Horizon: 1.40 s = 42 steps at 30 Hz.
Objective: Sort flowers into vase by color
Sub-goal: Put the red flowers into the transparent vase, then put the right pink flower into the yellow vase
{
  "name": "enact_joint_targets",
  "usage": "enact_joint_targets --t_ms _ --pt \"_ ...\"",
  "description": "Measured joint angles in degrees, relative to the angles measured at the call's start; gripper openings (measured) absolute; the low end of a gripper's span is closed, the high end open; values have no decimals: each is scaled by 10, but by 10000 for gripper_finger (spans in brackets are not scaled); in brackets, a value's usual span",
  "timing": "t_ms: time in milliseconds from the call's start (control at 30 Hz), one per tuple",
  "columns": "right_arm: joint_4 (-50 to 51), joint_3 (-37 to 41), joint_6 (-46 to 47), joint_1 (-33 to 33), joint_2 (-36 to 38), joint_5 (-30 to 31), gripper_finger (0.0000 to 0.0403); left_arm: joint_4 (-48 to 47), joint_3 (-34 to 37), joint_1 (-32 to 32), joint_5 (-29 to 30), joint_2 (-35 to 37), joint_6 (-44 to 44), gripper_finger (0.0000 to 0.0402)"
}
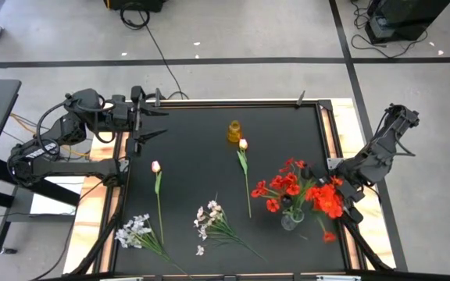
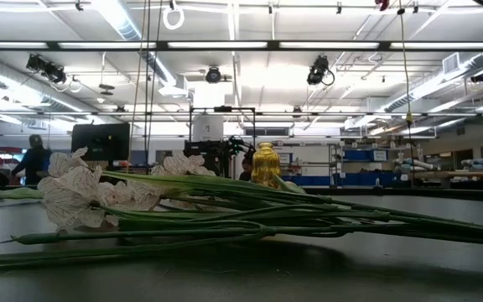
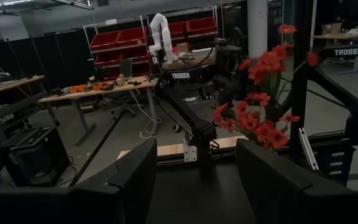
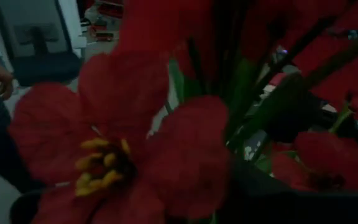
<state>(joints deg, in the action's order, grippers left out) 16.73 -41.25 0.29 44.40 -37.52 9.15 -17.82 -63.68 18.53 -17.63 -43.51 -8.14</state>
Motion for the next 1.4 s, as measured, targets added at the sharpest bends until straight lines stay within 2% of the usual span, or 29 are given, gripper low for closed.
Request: enact_joint_targets --t_ms 467,700,900,1100,1400 --pt "-18 31 105 19 4 -17 154 0 0 0 0 0 0 224" --pt "-11 31 154 39 15 -55 186 0 0 0 0 0 0 224" --pt "-6 31 206 52 36 -122 188 0 0 0 0 0 0 224" --pt "-32 31 260 54 73 -119 188 0 0 0 0 0 0 224" --pt "-135 31 325 54 134 -102 187 0 0 0 0 0 0 224"
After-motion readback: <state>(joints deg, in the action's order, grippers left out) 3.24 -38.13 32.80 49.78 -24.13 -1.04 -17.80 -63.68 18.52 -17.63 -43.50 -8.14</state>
